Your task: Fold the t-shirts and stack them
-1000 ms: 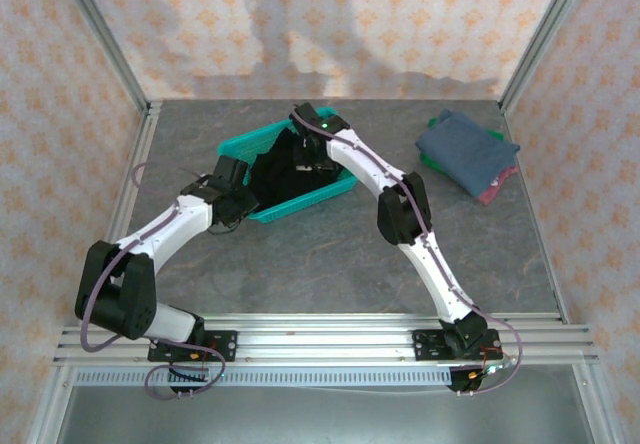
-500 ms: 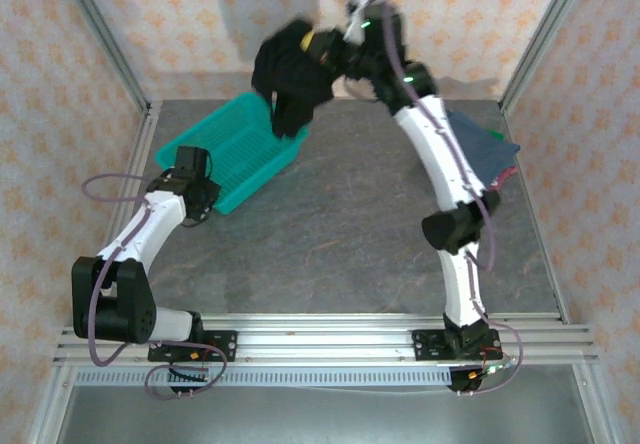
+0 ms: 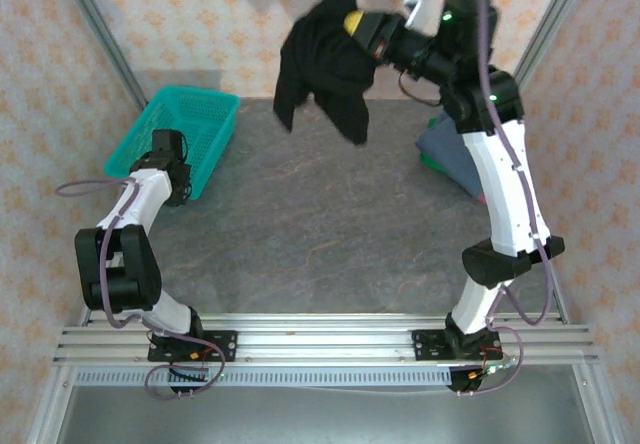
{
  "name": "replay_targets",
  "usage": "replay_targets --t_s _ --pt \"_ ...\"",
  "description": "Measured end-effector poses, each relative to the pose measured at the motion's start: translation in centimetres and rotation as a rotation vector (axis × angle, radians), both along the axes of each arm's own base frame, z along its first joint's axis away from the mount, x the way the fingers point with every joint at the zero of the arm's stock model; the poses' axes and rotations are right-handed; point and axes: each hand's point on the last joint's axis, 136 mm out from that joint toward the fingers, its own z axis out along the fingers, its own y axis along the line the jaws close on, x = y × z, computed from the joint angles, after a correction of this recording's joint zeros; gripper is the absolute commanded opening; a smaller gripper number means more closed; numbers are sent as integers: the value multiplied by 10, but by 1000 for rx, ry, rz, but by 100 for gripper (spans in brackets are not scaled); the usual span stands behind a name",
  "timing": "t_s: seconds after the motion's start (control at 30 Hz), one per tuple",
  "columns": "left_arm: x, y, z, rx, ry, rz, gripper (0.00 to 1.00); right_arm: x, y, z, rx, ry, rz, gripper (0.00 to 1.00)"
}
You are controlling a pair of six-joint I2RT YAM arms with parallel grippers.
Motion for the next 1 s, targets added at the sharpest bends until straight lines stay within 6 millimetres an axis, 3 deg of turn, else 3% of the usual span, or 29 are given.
replay_targets --t_s 0.13,0.17,0.23,0.27,0.33,0.37,0.47,0.5,0.53,0.63,0.67,0.73,0.87,1.0 --pt "19 6 0 4 -11 31 0 14 5 -172 -195 364 1 0" --pt "23 7 0 6 -13 35 0 10 3 -220 -237 464 2 0" --pt "31 10 0 12 -12 42 0 -3 -1 -293 -298 626 3 1" --pt "36 12 -1 16 -13 45 0 -11 -3 -321 -324 695 10 17" --pt "44 14 -3 18 -15 46 0 -16 -3 -352 -349 774 23 54" --pt "47 14 -5 18 -14 45 8 -16 -1 -361 -358 789 33 63" --pt "58 15 -10 18 -4 22 54 -14 -1 -368 -378 782 47 81" --pt "63 15 -11 17 -6 13 64 -13 -2 -367 -385 775 45 87" --pt "69 14 -10 14 -16 -3 72 -11 -5 -365 -395 758 39 100" --pt "82 10 -1 7 -50 -50 82 -6 -19 -352 -430 692 4 99" --pt "86 9 5 6 -61 -73 94 -5 -27 -344 -443 663 -17 99" --pt "91 6 16 7 -80 -112 100 -4 -46 -323 -459 607 -66 99" --pt "89 -1 44 28 -118 -183 100 -4 -93 -289 -480 518 -182 99" --pt "75 -16 92 81 -172 -272 100 -15 -122 -291 -505 510 -233 98"
